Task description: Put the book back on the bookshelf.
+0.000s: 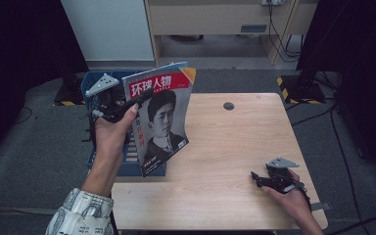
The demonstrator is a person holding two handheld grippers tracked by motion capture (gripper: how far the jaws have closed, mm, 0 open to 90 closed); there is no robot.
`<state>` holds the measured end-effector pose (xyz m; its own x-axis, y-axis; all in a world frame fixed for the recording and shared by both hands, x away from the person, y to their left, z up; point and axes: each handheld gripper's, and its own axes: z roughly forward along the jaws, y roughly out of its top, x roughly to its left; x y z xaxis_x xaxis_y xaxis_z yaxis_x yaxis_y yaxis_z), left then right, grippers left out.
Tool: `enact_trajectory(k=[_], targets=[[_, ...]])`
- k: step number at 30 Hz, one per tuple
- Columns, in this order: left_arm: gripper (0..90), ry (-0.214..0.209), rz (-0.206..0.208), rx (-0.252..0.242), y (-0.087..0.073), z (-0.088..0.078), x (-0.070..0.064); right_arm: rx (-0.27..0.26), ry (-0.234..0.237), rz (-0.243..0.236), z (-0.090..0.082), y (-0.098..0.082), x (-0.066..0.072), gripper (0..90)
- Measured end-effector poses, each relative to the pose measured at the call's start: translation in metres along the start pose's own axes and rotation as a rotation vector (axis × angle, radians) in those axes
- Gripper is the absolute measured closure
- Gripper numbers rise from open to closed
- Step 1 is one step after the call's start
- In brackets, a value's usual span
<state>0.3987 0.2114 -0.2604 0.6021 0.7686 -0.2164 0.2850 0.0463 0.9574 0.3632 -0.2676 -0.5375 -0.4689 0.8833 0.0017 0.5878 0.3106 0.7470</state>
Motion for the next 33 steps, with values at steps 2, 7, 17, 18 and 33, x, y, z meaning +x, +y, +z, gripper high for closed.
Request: enact_trajectory(k=[2, 7, 17, 18, 33], targets=[[86.6, 0.003, 0.0, -0.001, 0.0, -0.001, 0.002, -0.001, -0.001, 0.0, 0.0, 0.0, 0.0, 27.4], [86.5, 0.02, -0.017, -0.001, -0.001, -0.003, 0.011, -0.002, -0.001, 0.0, 0.0, 0.0, 0.0, 27.4], [86.5, 0.046, -0.019, -0.016, 0.003, -0.018, 0.018, -0.001, -0.003, 0.001, 0.0, 0.0, 0.001, 27.8], [86.6, 0.047, -0.021, -0.018, 0.003, -0.019, 0.019, -0.001, -0.004, 0.002, 0.0, 0.0, 0.001, 27.7], [86.6, 0.083, -0.02, -0.041, 0.009, -0.039, 0.037, -0.002, -0.004, 0.002, 0.0, 0.0, 0.001, 27.7]])
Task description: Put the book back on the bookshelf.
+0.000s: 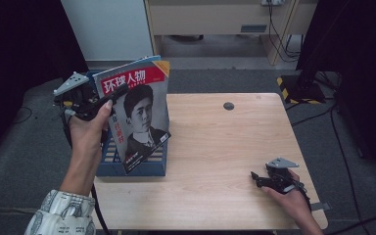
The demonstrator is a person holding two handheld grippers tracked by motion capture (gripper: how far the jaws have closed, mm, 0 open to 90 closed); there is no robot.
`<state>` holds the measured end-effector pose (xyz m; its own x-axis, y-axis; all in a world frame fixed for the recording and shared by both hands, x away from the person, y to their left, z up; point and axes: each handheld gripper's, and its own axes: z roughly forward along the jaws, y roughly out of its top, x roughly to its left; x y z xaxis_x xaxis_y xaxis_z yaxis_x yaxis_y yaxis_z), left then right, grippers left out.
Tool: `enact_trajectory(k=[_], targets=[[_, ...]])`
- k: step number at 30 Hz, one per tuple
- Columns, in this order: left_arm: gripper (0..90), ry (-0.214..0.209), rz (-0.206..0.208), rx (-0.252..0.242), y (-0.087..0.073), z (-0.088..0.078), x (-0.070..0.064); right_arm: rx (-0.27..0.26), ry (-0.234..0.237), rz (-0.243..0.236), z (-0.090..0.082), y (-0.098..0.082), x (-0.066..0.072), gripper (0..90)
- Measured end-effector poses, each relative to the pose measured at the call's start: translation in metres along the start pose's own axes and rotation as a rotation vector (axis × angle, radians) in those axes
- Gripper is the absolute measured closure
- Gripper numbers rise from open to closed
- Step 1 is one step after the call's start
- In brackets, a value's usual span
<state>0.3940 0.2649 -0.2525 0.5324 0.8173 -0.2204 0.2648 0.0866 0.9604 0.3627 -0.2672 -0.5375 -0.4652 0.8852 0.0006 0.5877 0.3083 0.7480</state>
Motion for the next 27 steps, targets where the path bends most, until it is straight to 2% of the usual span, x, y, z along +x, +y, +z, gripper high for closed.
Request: enact_trajectory(k=[7, 13, 24, 27], targets=[[86.6, 0.02, -0.001, -0.006, 0.003, -0.008, 0.007, 0.0, 0.0, 0.0, 0.0, 0.0, 0.0, 27.7], [86.6, 0.036, 0.015, -0.009, 0.003, -0.013, 0.01, 0.001, 0.0, 0.002, 0.0, 0.0, 0.0, 27.7], [86.6, 0.052, 0.003, -0.032, 0.003, -0.028, 0.021, 0.003, 0.001, 0.002, 0.0, 0.0, 0.0, 27.8], [86.5, 0.069, 0.002, -0.034, 0.003, -0.034, 0.025, 0.002, 0.0, 0.002, 0.0, 0.0, 0.0, 27.8]])
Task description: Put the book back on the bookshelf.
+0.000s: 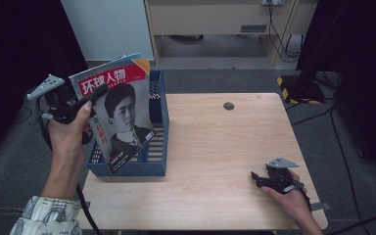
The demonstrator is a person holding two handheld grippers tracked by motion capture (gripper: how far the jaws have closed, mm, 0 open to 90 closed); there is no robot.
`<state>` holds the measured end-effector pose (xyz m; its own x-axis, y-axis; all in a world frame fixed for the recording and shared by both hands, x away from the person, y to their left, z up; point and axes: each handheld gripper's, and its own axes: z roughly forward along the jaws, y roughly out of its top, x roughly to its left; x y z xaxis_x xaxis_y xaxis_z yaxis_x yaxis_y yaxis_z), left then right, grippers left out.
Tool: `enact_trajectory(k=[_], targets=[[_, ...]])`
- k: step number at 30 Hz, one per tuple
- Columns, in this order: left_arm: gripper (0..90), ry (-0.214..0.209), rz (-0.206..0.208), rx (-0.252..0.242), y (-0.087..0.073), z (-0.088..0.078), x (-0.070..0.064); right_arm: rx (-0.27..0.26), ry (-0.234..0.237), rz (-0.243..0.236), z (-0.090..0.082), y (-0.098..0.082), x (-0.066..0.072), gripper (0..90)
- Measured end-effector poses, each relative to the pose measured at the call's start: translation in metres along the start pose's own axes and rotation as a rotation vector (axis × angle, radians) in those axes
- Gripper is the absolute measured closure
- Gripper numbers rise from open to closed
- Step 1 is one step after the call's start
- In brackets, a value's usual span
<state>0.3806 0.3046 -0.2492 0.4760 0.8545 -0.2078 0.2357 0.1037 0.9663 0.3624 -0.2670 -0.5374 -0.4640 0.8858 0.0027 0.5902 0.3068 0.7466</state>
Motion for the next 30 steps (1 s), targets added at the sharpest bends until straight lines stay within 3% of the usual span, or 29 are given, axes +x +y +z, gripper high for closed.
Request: enact_trajectory(k=[12, 19, 30], targets=[[86.6, 0.033, -0.013, -0.012, -0.001, -0.019, 0.016, 0.001, 0.001, -0.001, 0.0, 0.0, 0.0, 27.8], [86.5, 0.038, -0.011, -0.01, 0.0, -0.026, 0.018, 0.001, 0.001, -0.001, 0.0, 0.0, 0.0, 27.8], [86.5, 0.031, 0.006, 0.007, -0.003, -0.028, 0.029, -0.002, 0.006, -0.002, 0.0, 0.0, 0.0, 28.8]])
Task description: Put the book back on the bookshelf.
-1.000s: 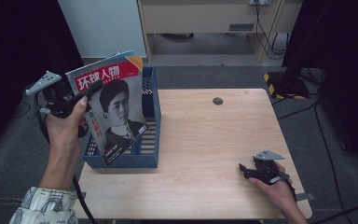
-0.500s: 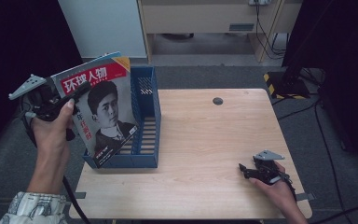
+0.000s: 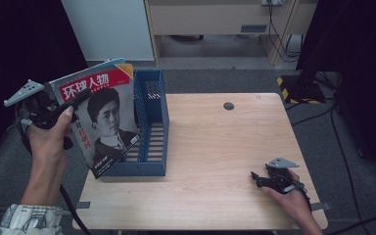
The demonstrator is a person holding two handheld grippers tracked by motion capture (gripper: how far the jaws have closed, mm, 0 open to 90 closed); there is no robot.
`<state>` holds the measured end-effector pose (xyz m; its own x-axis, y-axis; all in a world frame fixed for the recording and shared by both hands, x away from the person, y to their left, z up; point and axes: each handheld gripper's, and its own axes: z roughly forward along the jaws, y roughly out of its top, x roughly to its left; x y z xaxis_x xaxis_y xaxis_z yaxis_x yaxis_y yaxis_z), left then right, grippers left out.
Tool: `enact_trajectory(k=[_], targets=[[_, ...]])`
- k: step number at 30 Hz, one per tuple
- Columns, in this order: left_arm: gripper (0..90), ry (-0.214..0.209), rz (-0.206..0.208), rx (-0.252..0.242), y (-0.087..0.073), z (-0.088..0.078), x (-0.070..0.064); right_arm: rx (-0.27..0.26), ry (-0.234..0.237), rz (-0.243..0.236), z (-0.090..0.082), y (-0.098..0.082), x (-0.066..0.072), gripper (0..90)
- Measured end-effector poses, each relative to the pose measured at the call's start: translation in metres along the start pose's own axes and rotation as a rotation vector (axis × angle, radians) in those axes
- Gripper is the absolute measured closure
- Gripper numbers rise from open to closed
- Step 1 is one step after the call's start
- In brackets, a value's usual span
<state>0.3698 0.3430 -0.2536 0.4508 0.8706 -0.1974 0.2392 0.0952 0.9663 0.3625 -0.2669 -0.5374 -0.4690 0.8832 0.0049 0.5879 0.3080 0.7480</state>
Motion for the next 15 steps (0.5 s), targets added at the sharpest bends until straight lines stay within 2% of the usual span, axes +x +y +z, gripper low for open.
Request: enact_trajectory(k=[15], targets=[[86.6, 0.023, -0.008, -0.01, -0.001, -0.011, 0.011, -0.001, 0.001, -0.003, 0.0, 0.0, 0.0, 28.8]])
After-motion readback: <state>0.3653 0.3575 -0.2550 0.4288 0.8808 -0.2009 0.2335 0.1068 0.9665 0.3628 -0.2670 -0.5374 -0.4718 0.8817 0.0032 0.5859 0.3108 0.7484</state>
